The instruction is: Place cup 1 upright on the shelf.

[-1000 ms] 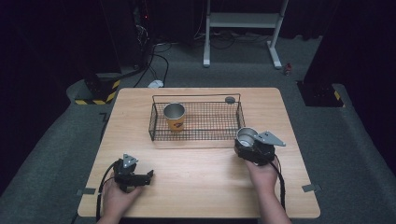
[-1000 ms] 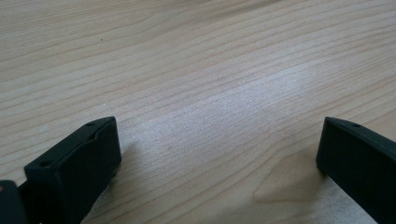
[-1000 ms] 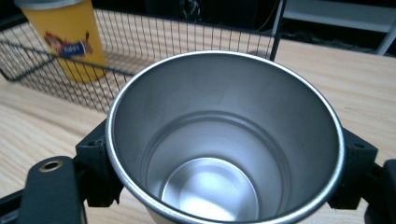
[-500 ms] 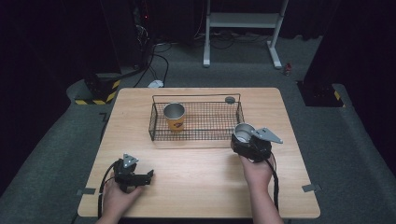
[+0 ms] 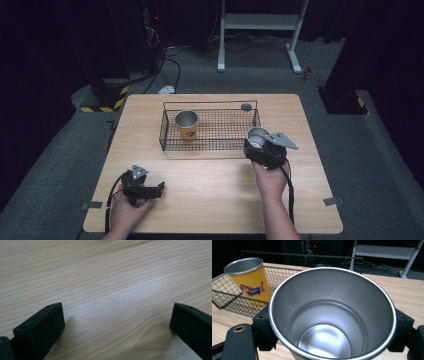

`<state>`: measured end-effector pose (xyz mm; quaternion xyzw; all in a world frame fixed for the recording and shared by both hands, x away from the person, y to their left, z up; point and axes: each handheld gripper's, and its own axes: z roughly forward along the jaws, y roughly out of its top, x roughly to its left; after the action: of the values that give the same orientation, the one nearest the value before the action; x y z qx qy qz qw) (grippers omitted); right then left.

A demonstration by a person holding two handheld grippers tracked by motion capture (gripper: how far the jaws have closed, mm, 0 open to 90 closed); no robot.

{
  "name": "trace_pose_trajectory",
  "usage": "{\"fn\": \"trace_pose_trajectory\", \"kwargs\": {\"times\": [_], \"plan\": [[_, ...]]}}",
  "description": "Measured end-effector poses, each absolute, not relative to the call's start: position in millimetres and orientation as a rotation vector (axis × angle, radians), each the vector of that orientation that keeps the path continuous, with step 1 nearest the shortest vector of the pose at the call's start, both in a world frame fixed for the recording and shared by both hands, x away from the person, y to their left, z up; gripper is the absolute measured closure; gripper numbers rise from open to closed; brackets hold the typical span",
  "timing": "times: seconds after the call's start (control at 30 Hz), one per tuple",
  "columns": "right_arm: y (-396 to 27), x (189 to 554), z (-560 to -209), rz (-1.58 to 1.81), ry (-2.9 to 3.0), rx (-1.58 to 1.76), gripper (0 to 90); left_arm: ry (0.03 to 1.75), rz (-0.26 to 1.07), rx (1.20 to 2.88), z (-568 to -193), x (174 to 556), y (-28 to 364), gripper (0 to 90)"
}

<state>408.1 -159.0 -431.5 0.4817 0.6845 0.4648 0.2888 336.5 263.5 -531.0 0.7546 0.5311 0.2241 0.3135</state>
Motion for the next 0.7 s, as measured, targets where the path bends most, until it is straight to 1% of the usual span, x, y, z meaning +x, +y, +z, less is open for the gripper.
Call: {"fn": "trace_pose_trajectory", "kwargs": {"times": [0.7], "plan": [[-149,442,-420,1.251,1.822,1.282,18.4,1.401,0.589,1.994,-531,336,264,0.0]]}}
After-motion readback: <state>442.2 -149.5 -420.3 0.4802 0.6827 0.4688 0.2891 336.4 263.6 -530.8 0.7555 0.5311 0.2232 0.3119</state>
